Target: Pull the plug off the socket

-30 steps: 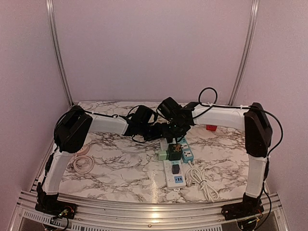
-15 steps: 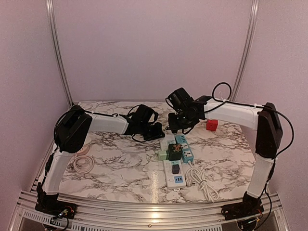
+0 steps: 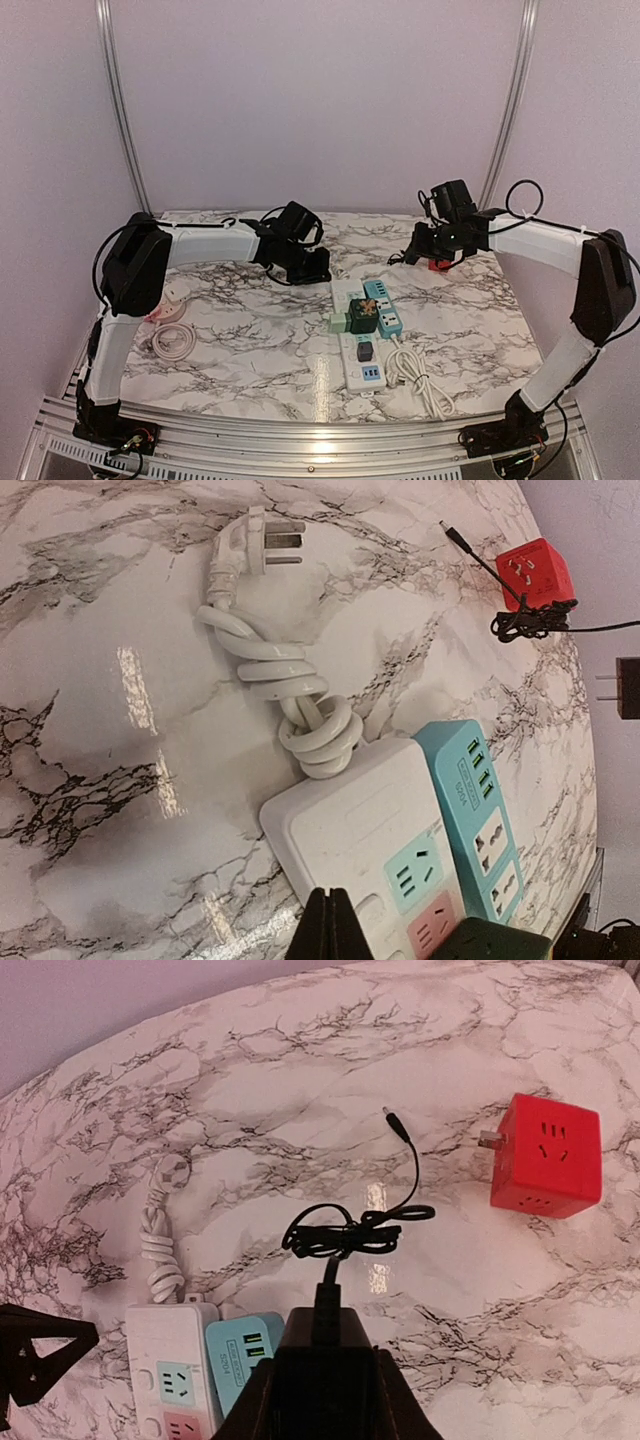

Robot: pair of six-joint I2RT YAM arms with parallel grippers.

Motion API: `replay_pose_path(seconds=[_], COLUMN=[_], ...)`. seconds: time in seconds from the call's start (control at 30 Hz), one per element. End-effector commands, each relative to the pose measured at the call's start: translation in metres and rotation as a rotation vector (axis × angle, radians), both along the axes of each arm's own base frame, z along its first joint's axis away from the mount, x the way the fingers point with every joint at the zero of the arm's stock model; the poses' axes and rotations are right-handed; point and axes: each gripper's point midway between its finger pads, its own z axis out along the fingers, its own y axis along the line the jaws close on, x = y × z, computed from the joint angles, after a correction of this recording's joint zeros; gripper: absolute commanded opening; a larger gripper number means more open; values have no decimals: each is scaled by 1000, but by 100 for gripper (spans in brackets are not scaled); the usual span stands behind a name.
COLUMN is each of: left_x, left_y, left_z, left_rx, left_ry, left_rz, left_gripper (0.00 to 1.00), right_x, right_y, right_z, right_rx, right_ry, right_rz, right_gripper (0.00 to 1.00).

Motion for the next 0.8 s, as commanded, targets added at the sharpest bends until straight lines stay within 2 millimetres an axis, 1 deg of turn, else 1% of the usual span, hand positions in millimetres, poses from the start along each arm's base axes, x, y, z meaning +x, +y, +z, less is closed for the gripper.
replay_pose_path(seconds=[0.0,0.1,0.27,0.53,0.77], left_x=[-7,-12,-22,-42,-55], left_y=[11,13,21,32,34], left_z=[47,59,74,78,78], left_rx=[1,-6,-8,3,7], left_ry=[-48,-56,-65,-55,-48], left_rz=[-17,-28,-40,-69,-85], left_gripper=[0,0,0,0,0], right_x=[2,-5,-14,-29,-38], right_y=[-2,-7,-21,-48,-55], right_z=[12,0,-24,-51,-68], right_rx=[182,222,230,300,300], right_ry=[-62,-51,-20,9,43], right_rz=[87,107,88,56,49], right_gripper=[0,0,0,0,0])
